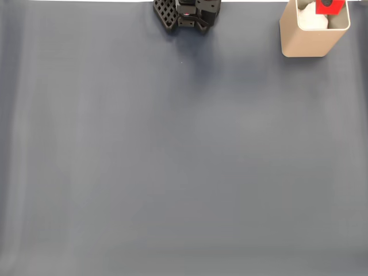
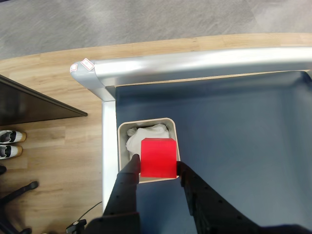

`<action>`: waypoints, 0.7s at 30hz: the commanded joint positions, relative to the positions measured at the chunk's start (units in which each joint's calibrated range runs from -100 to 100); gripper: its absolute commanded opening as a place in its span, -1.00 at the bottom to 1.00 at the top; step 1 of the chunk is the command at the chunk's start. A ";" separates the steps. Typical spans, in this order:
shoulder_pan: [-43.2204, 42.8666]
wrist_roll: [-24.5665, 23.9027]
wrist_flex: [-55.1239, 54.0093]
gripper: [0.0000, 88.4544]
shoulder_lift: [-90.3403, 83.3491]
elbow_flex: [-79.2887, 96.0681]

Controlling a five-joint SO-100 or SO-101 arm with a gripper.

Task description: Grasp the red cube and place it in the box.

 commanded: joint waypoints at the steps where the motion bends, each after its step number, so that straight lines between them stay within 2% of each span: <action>1: 0.25 -0.93 -1.01 -0.78 -1.11 -1.35; 6: 0.40 -1.61 -1.34 -0.51 -1.71 -1.35; 8: 0.96 -2.15 -1.25 -0.30 -2.23 -1.35; 10: 1.32 -2.05 -1.25 -0.19 -2.58 -1.35; 15: 2.10 -1.51 -1.34 -0.05 -3.01 -1.07; 21: 2.31 -1.95 -2.40 0.01 -3.18 -0.34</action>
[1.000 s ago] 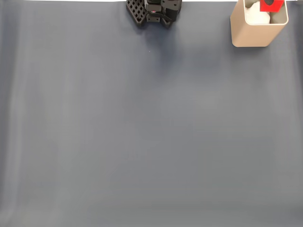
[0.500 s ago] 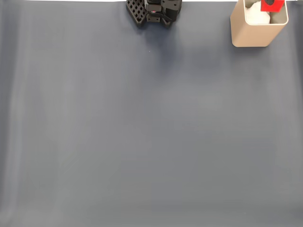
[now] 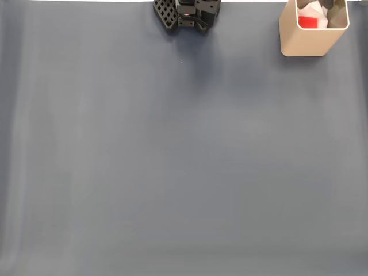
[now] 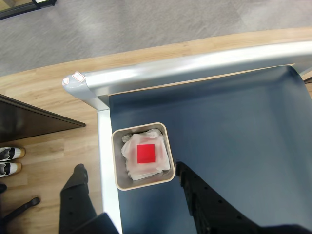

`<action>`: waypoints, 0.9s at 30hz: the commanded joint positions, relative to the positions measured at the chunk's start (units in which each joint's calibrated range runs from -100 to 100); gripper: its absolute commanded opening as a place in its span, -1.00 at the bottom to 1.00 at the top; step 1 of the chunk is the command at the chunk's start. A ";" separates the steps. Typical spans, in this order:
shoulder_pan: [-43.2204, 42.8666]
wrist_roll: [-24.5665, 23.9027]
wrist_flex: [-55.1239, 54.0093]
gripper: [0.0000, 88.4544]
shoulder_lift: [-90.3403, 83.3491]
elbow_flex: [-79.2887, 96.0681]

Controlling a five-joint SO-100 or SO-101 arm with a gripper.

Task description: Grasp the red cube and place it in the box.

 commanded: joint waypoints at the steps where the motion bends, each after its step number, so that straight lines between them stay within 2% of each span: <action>1: 0.36 -0.34 -1.35 0.02 -1.76 -0.16; 20: 0.57 -0.29 -3.40 0.06 -3.05 1.94; 23: 1.28 0.24 -3.40 -0.03 -2.88 1.94; 27: 3.34 0.29 -3.40 -0.42 -3.05 1.75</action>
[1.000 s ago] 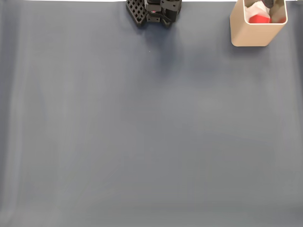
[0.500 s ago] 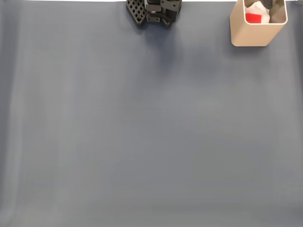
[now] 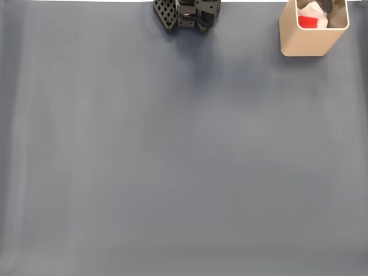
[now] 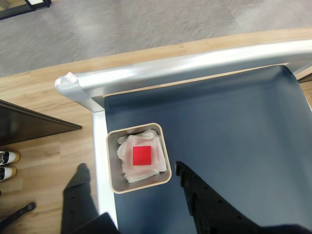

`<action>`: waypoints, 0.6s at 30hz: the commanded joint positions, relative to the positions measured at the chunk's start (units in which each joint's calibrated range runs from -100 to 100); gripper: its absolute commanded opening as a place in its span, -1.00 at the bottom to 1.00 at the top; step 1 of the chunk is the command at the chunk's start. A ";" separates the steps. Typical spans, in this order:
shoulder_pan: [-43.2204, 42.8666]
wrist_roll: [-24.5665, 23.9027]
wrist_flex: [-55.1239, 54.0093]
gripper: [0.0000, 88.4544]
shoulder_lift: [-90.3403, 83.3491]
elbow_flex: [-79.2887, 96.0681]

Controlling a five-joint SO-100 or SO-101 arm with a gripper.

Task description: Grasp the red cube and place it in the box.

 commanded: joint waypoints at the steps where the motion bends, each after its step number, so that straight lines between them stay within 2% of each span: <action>1: 2.84 0.20 -0.88 -0.53 -1.80 -1.07; 4: 6.46 0.54 -0.88 -0.87 -2.32 -1.07; 6: 9.59 0.83 -1.05 -1.00 -2.75 -0.98; 11: 18.46 0.63 -2.52 -1.00 -3.53 0.02; 18: 35.50 -0.93 -6.46 -1.00 -6.56 4.58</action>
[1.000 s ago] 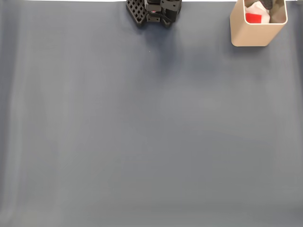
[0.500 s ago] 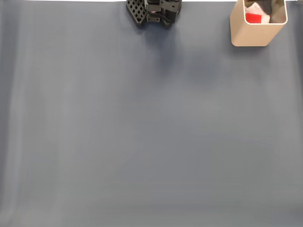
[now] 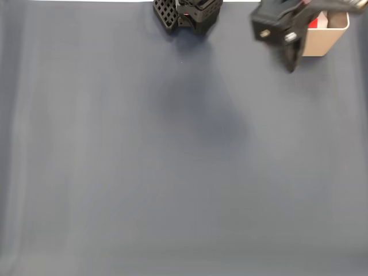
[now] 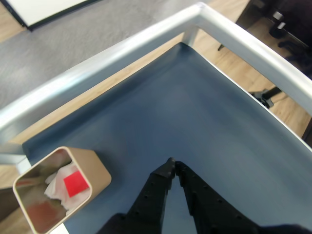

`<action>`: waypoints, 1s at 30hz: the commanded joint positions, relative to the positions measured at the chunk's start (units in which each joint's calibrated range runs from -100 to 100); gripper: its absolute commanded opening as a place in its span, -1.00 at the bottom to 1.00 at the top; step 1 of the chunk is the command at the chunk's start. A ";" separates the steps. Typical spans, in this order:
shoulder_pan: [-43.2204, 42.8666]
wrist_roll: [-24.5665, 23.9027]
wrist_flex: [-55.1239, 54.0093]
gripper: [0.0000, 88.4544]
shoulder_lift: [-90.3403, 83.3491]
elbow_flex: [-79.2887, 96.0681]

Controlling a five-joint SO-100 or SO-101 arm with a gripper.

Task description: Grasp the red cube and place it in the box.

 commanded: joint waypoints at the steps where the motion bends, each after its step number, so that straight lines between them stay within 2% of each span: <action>1: 10.35 -1.51 -2.16 -1.00 -2.80 1.21; 5: 21.42 -1.81 -5.53 -1.00 -6.35 9.05; 12: 31.22 -1.76 -13.16 -1.00 -13.45 23.64; 30: 32.71 -3.86 -16.69 -1.00 -41.57 57.82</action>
